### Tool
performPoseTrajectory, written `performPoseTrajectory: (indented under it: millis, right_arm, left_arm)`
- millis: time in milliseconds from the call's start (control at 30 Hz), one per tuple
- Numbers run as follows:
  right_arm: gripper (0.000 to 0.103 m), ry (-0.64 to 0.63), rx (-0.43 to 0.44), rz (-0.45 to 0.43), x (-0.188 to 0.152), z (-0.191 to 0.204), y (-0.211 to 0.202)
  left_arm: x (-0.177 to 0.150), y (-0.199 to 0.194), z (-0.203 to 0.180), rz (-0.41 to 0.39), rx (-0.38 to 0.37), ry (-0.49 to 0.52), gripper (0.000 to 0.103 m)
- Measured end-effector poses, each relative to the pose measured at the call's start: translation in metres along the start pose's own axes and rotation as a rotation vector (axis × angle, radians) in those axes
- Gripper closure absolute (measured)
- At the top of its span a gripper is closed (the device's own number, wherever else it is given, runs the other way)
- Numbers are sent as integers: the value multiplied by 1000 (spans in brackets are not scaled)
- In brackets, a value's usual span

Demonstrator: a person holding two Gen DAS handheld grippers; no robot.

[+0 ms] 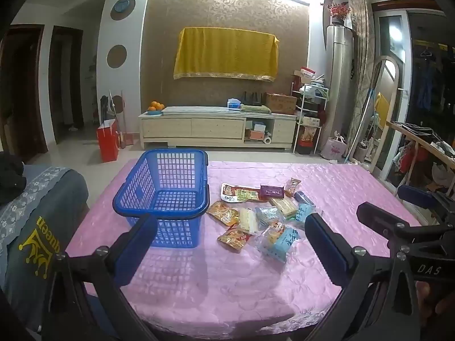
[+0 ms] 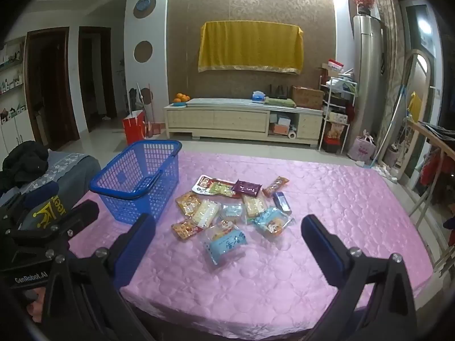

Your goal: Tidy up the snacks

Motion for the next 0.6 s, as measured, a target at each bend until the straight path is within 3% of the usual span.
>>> performPoseTrajectory:
  millis: [600]
  right_arm:
    - [0,-10,-14,0,1,1,-1]
  left_arm:
    - [-2,1,-3,10,-8,-1,0]
Point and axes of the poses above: each gripper's, at about its wrist camera, not at the fingertips, and y roughly the way its jaws point, z to its left, x to its top, the point moved 2 cm from there along y, roughly the way its jaws point, and after that the axes turned 9 degrees about z, right-handed, at the moved point
